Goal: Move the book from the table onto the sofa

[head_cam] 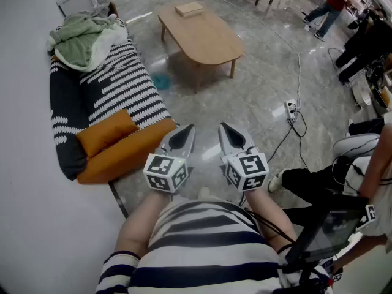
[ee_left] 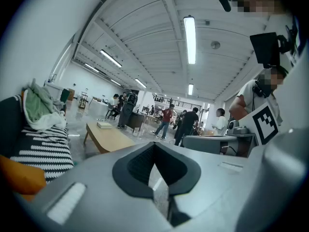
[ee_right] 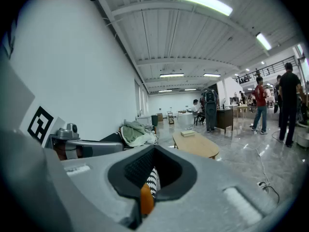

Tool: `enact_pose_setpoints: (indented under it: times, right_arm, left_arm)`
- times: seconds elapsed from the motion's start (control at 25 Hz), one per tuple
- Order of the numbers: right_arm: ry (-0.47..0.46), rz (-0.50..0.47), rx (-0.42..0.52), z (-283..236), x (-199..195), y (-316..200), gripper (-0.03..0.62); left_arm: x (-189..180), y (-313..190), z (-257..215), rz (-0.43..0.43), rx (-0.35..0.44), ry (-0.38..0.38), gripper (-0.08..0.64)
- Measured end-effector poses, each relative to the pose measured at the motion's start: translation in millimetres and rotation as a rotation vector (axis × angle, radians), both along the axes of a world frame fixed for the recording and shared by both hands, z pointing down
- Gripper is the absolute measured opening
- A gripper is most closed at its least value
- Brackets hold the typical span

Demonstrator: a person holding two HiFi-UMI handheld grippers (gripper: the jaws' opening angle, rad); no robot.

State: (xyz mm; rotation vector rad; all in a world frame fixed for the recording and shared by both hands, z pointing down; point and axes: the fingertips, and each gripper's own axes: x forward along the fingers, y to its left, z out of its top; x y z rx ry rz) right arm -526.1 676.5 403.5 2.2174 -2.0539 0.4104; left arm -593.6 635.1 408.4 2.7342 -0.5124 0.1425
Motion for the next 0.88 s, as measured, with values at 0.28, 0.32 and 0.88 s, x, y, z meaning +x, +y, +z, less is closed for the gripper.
enact_pose_setpoints:
  times: [0.28,0.32,0.88]
  right_arm:
    - [-0.036,-0.024,-0.003,7,-11,-12,-0.005]
    - [-0.039,-0.027,-0.005,8,-12,-11,-0.005]
    - [-0.078,-0.025,0.008,14,10,13,-0.003]
  left_arm:
    - [-3,-12,-4,-0.049,-0.025,0.025,0.003]
    - [-2,-12,-3,-0.05,-0.026,0.023,0.003]
    - [25,16,10,-0.054,-0.037,0.01,0.005]
